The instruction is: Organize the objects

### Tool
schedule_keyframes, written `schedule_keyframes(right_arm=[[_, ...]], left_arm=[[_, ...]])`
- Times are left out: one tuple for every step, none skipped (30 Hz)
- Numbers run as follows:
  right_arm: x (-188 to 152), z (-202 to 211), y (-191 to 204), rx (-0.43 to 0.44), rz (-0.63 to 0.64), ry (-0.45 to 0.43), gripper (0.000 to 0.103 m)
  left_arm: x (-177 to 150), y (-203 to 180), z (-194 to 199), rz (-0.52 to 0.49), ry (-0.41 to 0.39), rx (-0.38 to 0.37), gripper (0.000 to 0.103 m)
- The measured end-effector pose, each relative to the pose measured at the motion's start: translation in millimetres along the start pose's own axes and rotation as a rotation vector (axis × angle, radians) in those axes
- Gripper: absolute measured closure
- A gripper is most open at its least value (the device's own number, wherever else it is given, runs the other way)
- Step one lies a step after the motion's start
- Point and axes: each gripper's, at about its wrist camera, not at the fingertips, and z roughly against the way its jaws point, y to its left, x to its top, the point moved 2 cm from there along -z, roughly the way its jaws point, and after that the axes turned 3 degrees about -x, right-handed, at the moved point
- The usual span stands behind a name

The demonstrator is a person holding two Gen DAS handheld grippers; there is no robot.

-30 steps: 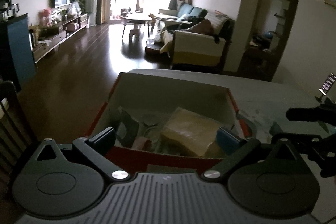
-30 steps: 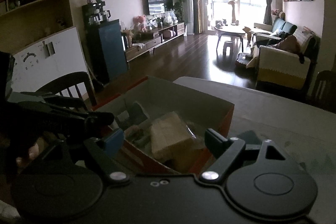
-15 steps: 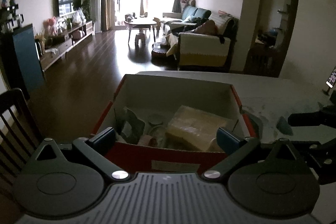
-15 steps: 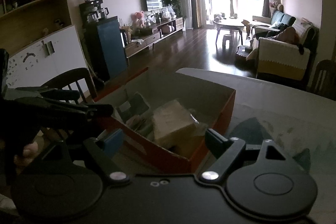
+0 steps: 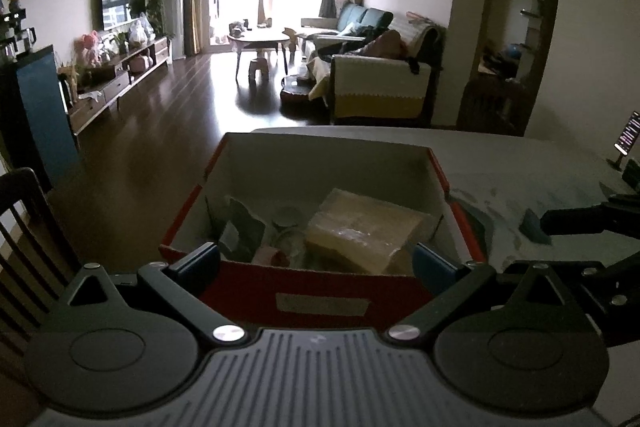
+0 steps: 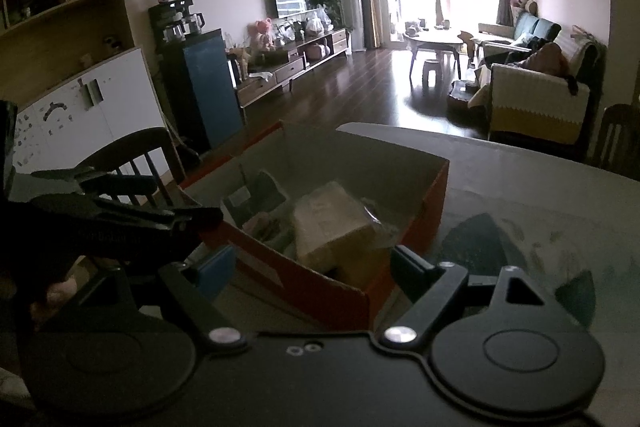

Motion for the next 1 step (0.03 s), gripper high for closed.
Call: schedule_keyframes(right_arm=[[0.1,-0.1,-0.8,-0.002,-0.004,0.001,0.018]], left_arm=[[-0.3,-0.9,0.0,-0.001,0.004,-0.001,0.0]])
